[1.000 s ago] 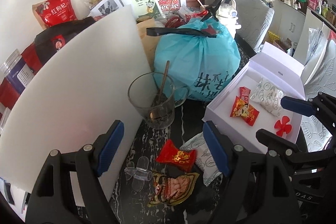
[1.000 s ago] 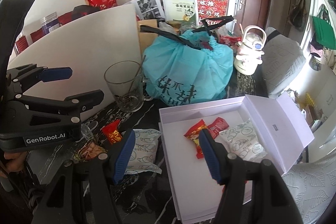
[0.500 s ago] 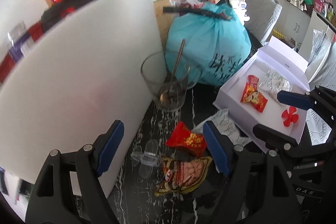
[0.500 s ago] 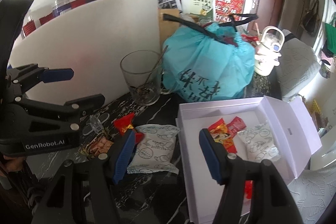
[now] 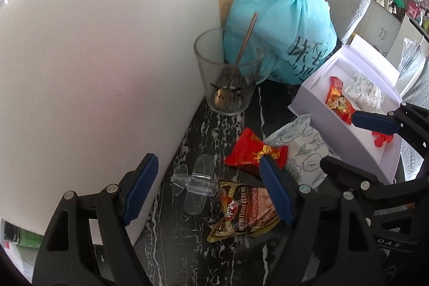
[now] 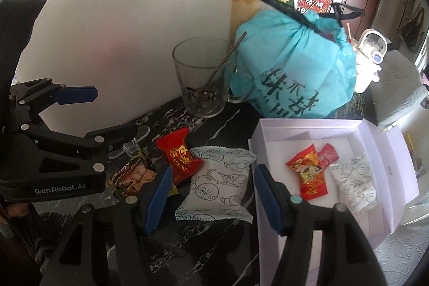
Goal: Organize objects
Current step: 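Move the right gripper to the white croissant-print pouch while the left gripper approaches the cereal bag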
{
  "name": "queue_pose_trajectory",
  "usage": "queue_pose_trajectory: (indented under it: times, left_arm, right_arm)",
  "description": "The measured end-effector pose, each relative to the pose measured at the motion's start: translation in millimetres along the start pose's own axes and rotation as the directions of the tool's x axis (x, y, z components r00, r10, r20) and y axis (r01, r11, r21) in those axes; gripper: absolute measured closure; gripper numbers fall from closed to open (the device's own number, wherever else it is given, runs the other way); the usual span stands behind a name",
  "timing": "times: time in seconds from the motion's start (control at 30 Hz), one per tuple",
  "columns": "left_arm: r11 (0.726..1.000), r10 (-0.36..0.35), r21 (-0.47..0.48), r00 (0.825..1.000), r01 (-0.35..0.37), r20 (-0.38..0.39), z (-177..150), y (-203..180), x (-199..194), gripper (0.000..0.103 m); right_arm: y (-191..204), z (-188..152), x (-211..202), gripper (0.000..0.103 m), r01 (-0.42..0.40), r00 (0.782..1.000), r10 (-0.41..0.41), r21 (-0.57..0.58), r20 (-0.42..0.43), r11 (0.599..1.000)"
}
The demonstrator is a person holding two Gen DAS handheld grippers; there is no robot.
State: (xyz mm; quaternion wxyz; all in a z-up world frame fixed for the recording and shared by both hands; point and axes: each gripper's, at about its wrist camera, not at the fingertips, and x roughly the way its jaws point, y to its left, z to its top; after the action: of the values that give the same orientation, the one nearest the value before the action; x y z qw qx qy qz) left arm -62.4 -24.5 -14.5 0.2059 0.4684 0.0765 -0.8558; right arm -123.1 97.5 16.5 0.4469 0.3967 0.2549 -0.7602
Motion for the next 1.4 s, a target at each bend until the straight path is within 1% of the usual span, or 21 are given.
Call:
queue_pose_trajectory:
  times: [0.1,0.3,0.47,0.83,0.93,1.03,1.1,1.17,1.33,1.4]
  left_arm:
    - [1.0,-0.003,0.015,1.0,0.003,-0.024,-4,0,9,0.026]
    - [1.0,-0.013,0.015,0.998,0.014,-0.067,-9,4,25,0.026]
    - [0.999,-0.028,0.024,0.995,0.03,-0.094,-13,3,33,0.026]
    - [0.999,-0.024,0.036,0.994,0.028,-0.107,-19,3,38,0.026]
    - [0.999,-0.014,0.047,0.993,0.019,-0.113,-21,2,42,0.026]
    - [0.999,-0.017,0.047,0.993,0.022,-0.12,-22,2,44,0.026]
    - [0.998,-0.023,0.048,0.992,0.029,-0.12,-24,2,45,0.026]
    - [0.998,-0.028,0.056,0.993,0.034,-0.118,-25,2,45,0.026]
    - [0.995,-0.037,0.083,0.991,0.048,-0.125,-30,-5,46,0.026]
    - [0.994,-0.044,0.098,0.991,0.057,-0.126,-33,-8,45,0.026]
  right_arm:
    - [4,0,7,0.039,0.004,1.0,-0.004,-0.01,-0.019,1.0]
    - [10,-3,23,0.039,0.013,0.998,-0.015,-0.028,-0.066,1.0]
    - [10,-5,31,0.039,0.02,0.996,-0.022,-0.031,-0.089,0.999]
    - [8,-9,62,0.039,0.01,0.988,-0.014,-0.026,-0.154,1.0]
    - [5,-13,74,0.036,0.038,0.982,-0.041,-0.021,-0.183,0.999]
    - [4,-14,78,0.035,0.027,0.983,-0.029,-0.017,-0.18,0.999]
    - [6,-17,79,0.035,0.024,0.985,-0.031,-0.042,-0.172,0.999]
    - [11,-20,81,0.04,0.022,0.985,-0.034,-0.068,-0.171,0.997]
    - [29,-34,74,0.041,0.016,0.983,-0.055,-0.217,-0.177,0.976]
    - [31,-38,72,0.041,0.018,0.982,-0.057,-0.214,-0.178,0.977]
